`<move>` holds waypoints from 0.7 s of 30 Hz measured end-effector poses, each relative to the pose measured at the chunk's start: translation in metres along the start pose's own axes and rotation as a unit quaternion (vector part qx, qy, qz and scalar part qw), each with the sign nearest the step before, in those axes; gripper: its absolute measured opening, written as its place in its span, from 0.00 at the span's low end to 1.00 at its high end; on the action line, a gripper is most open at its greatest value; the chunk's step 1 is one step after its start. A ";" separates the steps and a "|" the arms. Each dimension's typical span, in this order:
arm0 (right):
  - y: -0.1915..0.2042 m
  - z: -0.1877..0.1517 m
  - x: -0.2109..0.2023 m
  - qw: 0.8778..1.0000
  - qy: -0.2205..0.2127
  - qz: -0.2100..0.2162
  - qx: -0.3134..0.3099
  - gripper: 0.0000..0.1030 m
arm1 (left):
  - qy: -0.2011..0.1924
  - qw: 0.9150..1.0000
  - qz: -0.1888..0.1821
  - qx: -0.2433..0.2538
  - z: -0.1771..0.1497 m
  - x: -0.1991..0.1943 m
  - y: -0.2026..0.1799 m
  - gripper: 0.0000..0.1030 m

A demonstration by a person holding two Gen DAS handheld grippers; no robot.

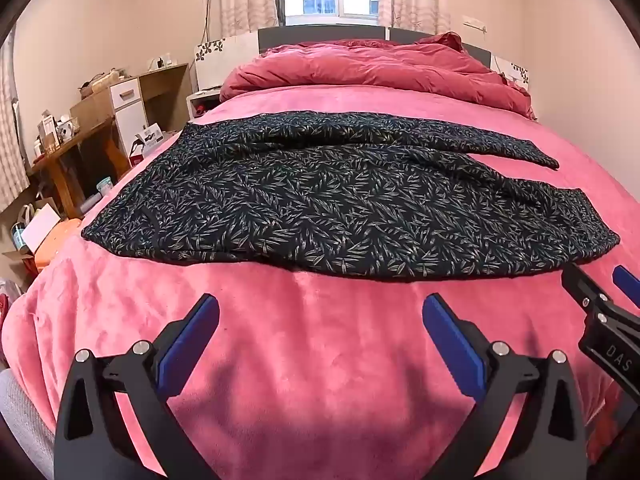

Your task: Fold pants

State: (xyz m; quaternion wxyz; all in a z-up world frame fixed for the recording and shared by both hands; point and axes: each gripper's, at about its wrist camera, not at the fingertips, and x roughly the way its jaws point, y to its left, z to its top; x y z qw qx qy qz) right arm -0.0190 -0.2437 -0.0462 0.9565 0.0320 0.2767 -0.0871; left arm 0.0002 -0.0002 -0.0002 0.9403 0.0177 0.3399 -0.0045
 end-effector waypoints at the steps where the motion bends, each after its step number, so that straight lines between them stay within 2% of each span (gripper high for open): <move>1: -0.001 0.001 0.000 1.000 -0.001 -0.002 -0.001 0.97 | 0.001 1.000 -0.001 -0.001 0.000 0.000 0.000 0.98; 8: 0.002 0.000 0.001 1.000 -0.004 -0.008 -0.009 0.97 | 0.003 1.000 -0.003 -0.006 -0.003 -0.004 -0.001 0.98; 21: -0.001 0.001 0.004 1.000 0.005 0.004 0.007 0.97 | 0.011 1.000 -0.011 -0.010 0.002 0.003 0.006 0.98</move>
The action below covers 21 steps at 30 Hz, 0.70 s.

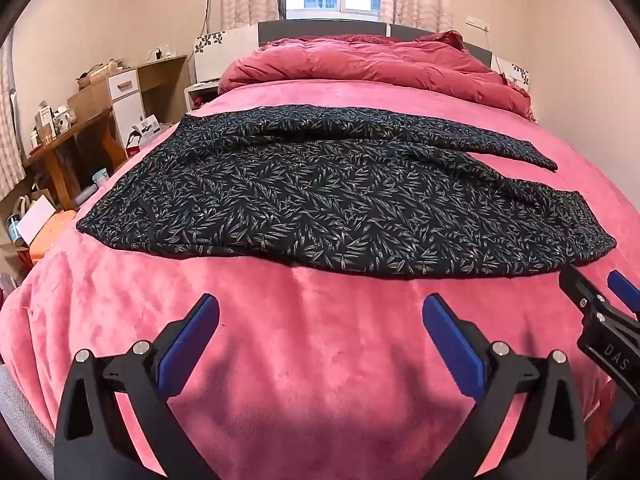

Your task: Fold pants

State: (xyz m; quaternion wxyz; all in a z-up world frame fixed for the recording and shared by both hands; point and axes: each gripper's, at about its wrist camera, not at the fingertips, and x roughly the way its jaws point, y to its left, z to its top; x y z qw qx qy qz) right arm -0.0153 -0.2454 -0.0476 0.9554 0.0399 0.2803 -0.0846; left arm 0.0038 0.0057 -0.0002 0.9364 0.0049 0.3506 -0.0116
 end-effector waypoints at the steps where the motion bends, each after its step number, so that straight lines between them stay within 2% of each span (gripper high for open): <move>1: 0.000 0.000 -0.001 1.000 -0.001 0.000 -0.001 0.97 | 0.000 1.000 0.000 0.000 0.000 0.000 0.000 0.98; 21: 0.005 0.001 -0.006 1.000 -0.010 0.005 -0.010 0.97 | 0.008 1.000 -0.002 -0.001 0.000 0.004 -0.001 0.98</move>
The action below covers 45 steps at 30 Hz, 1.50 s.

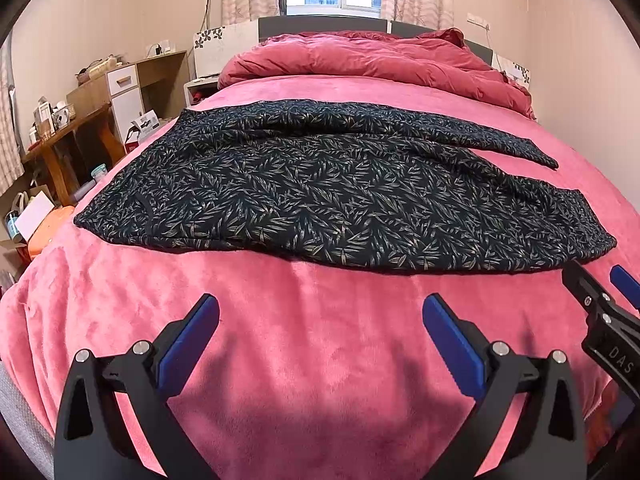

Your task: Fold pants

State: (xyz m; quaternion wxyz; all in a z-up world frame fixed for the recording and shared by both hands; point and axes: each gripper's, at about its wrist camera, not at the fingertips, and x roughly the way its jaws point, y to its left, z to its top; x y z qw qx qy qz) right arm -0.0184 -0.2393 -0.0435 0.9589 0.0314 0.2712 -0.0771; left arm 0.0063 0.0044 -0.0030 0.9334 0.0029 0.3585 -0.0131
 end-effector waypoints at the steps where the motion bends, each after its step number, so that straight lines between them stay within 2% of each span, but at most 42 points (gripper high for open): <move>1: 0.000 0.000 0.000 1.000 0.000 0.001 0.001 0.97 | 0.000 1.000 0.000 0.000 0.000 0.000 -0.001 0.98; 14: -0.010 0.006 -0.001 1.000 -0.007 0.016 0.020 0.97 | 0.010 1.000 -0.011 0.002 -0.001 0.004 0.004 0.98; 17: -0.019 0.010 0.000 0.997 -0.021 0.063 0.039 0.97 | 0.000 0.999 -0.029 -0.030 0.001 0.003 0.018 0.98; 19: -0.029 0.013 0.004 0.996 -0.014 0.063 0.060 0.97 | -0.005 0.997 -0.051 -0.061 0.002 0.004 0.034 0.98; 22: -0.048 0.017 0.014 0.995 0.014 0.050 0.088 0.97 | 0.006 0.990 -0.080 -0.117 0.003 0.014 0.062 0.98; 24: -0.069 0.019 0.018 0.990 0.023 0.046 0.131 0.97 | 0.017 0.981 -0.103 -0.163 0.004 0.025 0.086 0.98; 27: -0.108 0.027 0.023 0.979 0.027 0.042 0.199 0.97 | 0.023 0.970 -0.099 -0.221 0.006 0.036 0.119 0.98; 31: -0.159 0.040 0.040 0.968 0.043 0.027 0.245 0.93 | 0.030 0.964 -0.072 -0.256 0.011 0.048 0.151 0.97; 32: -0.174 0.041 0.048 0.963 0.052 0.030 0.262 0.89 | 0.035 0.960 -0.077 -0.266 0.012 0.053 0.160 0.95; 34: -0.199 0.040 0.060 0.950 0.067 0.033 0.303 0.82 | 0.032 0.952 -0.091 -0.289 0.016 0.061 0.177 0.81; 36: -0.226 0.034 0.072 0.932 0.081 0.038 0.350 0.81 | 0.029 0.946 -0.094 -0.308 0.018 0.069 0.191 0.74; 40: -0.262 0.021 0.090 0.897 0.091 0.058 0.429 0.73 | 0.027 0.928 -0.117 -0.354 0.019 0.085 0.216 0.67; 42: -0.266 0.022 0.095 0.892 0.086 0.061 0.439 0.71 | 0.018 0.920 -0.121 -0.372 0.020 0.091 0.226 0.63; 45: -0.262 0.030 0.104 0.899 0.086 0.067 0.425 0.64 | 0.013 0.908 -0.134 -0.396 0.022 0.104 0.239 0.56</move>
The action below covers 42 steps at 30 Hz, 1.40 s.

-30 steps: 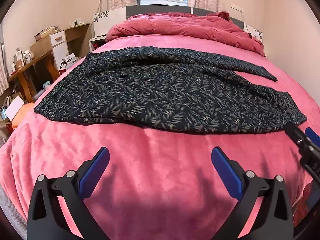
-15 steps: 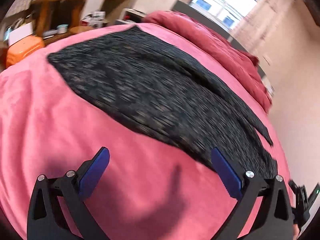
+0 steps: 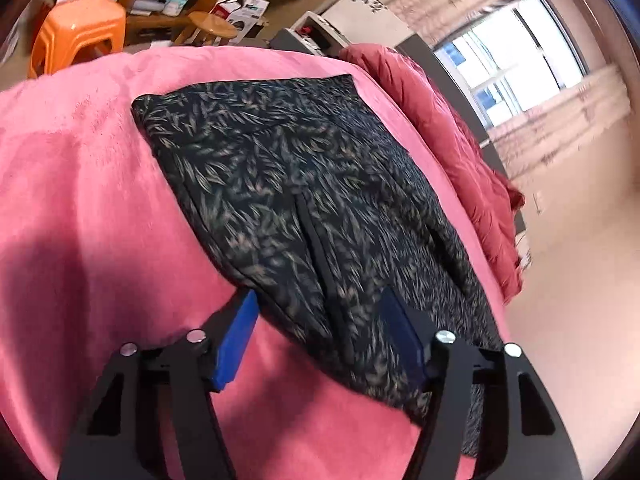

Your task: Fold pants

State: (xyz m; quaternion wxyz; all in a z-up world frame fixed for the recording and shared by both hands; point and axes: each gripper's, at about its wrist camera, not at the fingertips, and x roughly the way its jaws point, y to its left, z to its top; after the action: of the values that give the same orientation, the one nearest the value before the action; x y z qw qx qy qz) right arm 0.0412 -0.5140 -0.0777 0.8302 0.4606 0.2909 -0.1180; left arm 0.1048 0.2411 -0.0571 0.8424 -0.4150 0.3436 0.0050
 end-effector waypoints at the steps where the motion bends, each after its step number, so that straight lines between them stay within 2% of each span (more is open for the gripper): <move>1: 0.002 0.001 0.005 1.000 0.004 0.003 -0.003 0.58 | 0.001 1.000 0.000 -0.004 0.003 0.003 0.002 0.53; 2: 0.004 0.003 0.010 1.000 0.007 0.007 -0.003 0.51 | 0.004 1.000 0.002 -0.003 0.006 0.008 0.003 0.52; 3: 0.004 0.005 0.013 1.000 0.010 0.007 -0.003 0.47 | 0.006 1.000 0.007 0.004 0.008 0.012 0.002 0.46; 5: 0.005 0.008 0.023 1.000 0.015 0.001 -0.003 0.27 | 0.012 0.999 0.032 0.025 0.015 0.021 -0.002 0.31; 6: 0.005 0.009 0.025 1.000 0.014 -0.001 -0.004 0.21 | 0.014 0.999 0.042 0.026 0.021 0.023 -0.001 0.15; 7: 0.006 0.009 0.025 1.000 0.011 -0.005 -0.009 0.08 | 0.017 0.998 0.050 0.022 0.024 0.025 0.002 0.09; 8: 0.006 0.010 0.022 1.000 0.002 -0.010 -0.013 0.05 | 0.021 0.999 0.040 0.008 0.027 0.026 0.007 0.08; 9: 0.005 0.012 0.018 1.000 -0.008 -0.003 -0.012 0.05 | 0.023 0.999 0.034 -0.001 0.029 0.024 0.009 0.06; 14: 0.001 0.012 -0.013 0.998 -0.058 0.017 -0.017 0.04 | 0.000 0.998 0.038 0.046 0.026 -0.005 -0.006 0.05; 17: 0.000 0.008 -0.035 0.997 -0.077 0.022 -0.020 0.04 | -0.005 0.999 0.019 0.033 0.023 -0.030 -0.002 0.05; 20: -0.002 0.008 -0.053 0.997 -0.078 0.016 -0.023 0.04 | -0.011 0.999 0.014 0.028 0.020 -0.051 0.004 0.05; 22: -0.002 0.010 -0.053 0.997 -0.064 -0.008 -0.037 0.04 | -0.003 0.998 0.032 0.050 0.011 -0.053 0.005 0.05; 24: -0.010 0.011 -0.041 0.998 -0.030 -0.034 -0.033 0.04 | 0.009 0.996 0.059 0.061 0.001 -0.042 0.011 0.05; 26: -0.034 0.011 -0.022 0.998 0.031 -0.051 0.028 0.04 | 0.015 0.995 0.077 0.054 -0.008 -0.035 0.021 0.06; 27: -0.040 0.012 -0.020 0.997 0.039 -0.052 0.044 0.04 | 0.012 0.995 0.079 0.057 -0.012 -0.036 0.023 0.06; 28: -0.043 0.014 -0.021 0.997 0.036 -0.050 0.054 0.04 | 0.006 0.994 0.083 0.066 -0.015 -0.036 0.022 0.09; 30: -0.040 0.015 -0.028 0.996 0.010 -0.082 0.037 0.10 | -0.003 0.991 0.097 0.090 -0.015 -0.037 0.017 0.12; 32: -0.037 0.015 -0.040 0.993 -0.033 -0.108 0.037 0.24 | -0.013 0.988 0.113 0.100 -0.013 -0.041 0.015 0.24; 35: -0.030 0.011 -0.066 0.983 -0.118 -0.141 0.030 0.41 | -0.049 0.983 0.146 0.096 -0.010 -0.058 0.014 0.54; 38: -0.004 0.007 -0.081 0.975 -0.168 -0.141 -0.025 0.41 | -0.103 0.975 0.181 0.076 -0.003 -0.081 0.016 0.59; 40: 0.020 0.002 -0.083 0.970 -0.181 -0.136 -0.082 0.41 | -0.124 0.973 0.186 0.063 0.004 -0.092 0.017 0.66; 42: 0.054 -0.007 -0.075 0.964 -0.175 -0.120 -0.157 0.41 | -0.132 0.974 0.172 0.057 0.012 -0.097 0.014 0.70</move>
State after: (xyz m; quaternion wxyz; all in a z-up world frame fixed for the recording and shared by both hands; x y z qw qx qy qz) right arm 0.0031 -0.4842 0.0015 0.9099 0.2581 0.2091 -0.2485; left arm 0.0334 0.2856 -0.0056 0.8892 -0.2961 0.2957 0.1851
